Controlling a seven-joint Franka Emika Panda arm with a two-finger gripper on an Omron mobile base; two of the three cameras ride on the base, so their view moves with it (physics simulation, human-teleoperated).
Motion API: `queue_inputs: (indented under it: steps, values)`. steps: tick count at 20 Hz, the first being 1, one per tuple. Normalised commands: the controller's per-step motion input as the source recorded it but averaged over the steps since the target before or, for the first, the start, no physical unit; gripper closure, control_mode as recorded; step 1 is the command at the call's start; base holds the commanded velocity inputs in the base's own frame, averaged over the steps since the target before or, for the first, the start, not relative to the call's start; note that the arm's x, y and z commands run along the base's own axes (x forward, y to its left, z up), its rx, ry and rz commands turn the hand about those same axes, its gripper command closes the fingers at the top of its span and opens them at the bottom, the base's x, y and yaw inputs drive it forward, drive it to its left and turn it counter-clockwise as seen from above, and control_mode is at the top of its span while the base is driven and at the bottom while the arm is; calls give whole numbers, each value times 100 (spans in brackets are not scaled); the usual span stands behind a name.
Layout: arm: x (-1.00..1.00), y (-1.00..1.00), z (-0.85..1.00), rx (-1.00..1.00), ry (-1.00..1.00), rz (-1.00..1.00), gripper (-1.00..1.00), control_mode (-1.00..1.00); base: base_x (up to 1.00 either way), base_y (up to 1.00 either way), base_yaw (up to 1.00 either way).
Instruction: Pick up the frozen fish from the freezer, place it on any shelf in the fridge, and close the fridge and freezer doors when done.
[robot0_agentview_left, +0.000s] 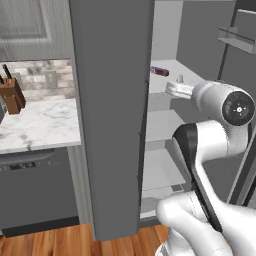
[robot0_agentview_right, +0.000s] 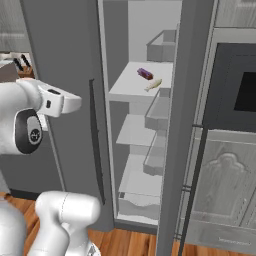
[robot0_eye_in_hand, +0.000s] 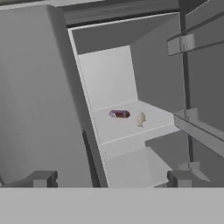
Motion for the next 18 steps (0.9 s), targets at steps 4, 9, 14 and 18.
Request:
queue_inputs:
  steps: [4,9,14,18]
  values:
    - [-100,-34,-35,5,12,-9,-100,-100,0,0,0]
    - [-100,-90,-3,17,18,-9,-100,-100,0,0,0]
    - [-100,-100,0,26,23,-10,-100,-100,0,0,0]
    - [-100,-100,-2,24,13,-6,-100,-100,0,0,0]
